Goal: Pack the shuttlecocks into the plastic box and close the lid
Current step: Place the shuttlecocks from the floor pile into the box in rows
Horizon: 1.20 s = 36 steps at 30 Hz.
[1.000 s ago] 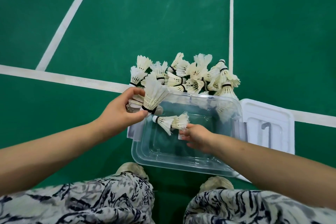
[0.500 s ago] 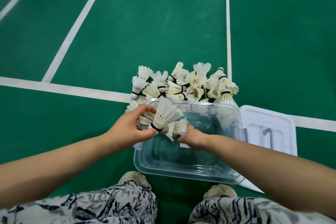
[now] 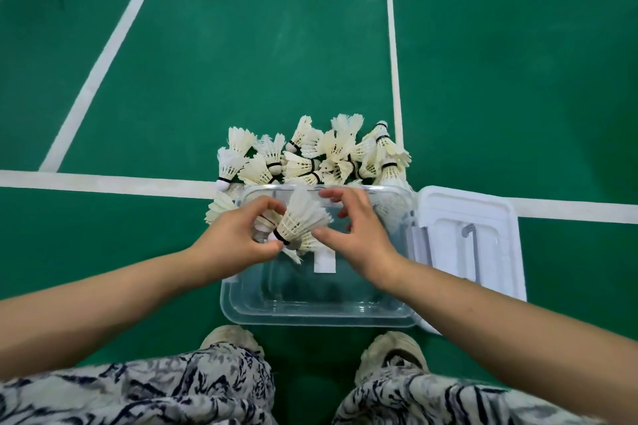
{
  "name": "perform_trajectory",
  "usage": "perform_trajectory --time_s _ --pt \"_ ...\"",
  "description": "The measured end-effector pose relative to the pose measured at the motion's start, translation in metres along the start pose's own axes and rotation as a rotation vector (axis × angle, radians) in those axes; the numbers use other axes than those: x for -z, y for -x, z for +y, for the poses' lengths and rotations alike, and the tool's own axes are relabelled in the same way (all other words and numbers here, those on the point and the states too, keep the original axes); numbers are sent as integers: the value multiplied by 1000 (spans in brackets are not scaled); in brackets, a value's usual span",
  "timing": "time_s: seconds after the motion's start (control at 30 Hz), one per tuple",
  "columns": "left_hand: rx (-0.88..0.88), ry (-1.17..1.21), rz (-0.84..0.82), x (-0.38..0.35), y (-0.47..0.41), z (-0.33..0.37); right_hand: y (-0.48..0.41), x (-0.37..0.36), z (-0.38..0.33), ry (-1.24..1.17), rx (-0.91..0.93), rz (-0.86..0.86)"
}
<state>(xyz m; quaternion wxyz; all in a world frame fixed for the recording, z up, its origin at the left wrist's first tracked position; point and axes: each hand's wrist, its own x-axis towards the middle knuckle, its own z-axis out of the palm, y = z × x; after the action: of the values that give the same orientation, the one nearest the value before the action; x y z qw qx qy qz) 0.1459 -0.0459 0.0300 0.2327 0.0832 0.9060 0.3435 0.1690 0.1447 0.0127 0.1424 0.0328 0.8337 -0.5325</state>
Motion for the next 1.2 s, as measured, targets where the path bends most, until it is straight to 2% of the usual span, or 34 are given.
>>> perform_trajectory --time_s 0.23,0.43,0.53,0.67,0.77,0.87,1.0,1.2 --pt "-52 -73 0 -5 4 22 12 12 -5 -45 82 64" --pt "-8 -7 44 -2 4 24 15 27 0 -80 69 177" --pt "34 45 72 -1 6 20 13 38 12 118 17 219" --pt "22 52 81 -2 7 20 8 44 32 468 -113 100" --pt "12 60 89 -2 8 19 2 42 34 717 -30 45" --pt "29 119 78 -1 11 19 -10 32 35 838 0 -37" --pt "68 148 98 2 11 11 -23 18 46 824 -64 -71" --pt "80 161 110 7 7 4 -36 7 61 541 -203 -97"
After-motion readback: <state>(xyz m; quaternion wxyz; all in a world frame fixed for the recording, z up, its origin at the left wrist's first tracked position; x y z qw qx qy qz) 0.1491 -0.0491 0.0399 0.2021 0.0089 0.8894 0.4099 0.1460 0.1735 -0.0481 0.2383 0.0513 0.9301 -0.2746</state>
